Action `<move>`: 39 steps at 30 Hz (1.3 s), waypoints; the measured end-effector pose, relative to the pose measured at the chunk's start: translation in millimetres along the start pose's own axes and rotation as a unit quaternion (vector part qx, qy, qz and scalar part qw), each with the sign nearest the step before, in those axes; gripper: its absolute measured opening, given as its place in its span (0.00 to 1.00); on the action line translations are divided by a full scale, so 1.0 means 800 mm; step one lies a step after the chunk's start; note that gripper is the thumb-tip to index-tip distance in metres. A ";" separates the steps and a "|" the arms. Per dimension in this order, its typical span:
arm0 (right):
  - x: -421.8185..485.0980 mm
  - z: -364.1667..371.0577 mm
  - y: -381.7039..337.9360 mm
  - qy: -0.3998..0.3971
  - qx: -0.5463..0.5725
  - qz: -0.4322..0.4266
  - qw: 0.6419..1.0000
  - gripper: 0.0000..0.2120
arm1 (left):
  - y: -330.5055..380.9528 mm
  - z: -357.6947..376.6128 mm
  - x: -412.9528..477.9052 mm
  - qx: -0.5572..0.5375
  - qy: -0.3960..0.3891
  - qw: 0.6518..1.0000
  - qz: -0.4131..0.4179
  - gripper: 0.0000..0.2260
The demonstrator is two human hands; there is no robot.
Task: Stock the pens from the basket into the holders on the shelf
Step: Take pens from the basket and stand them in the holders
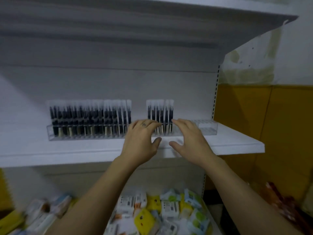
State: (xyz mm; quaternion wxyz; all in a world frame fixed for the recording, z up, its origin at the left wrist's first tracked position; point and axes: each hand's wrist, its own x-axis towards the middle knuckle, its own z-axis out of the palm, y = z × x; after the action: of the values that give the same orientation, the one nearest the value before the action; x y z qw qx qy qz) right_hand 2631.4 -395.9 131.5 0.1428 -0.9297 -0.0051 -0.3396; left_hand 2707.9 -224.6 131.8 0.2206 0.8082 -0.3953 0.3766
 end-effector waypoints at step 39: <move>-0.456 0.430 0.047 -0.560 0.128 0.283 0.768 0.21 | -0.022 0.265 -0.597 -0.220 -0.476 0.695 -0.492 0.10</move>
State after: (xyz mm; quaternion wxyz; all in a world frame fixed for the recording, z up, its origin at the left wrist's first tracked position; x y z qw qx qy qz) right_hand 2571.4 -307.8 -360.2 0.3217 -0.8875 0.1353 0.3008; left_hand 2621.0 -127.3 -374.7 0.3280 0.8869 -0.0649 -0.3189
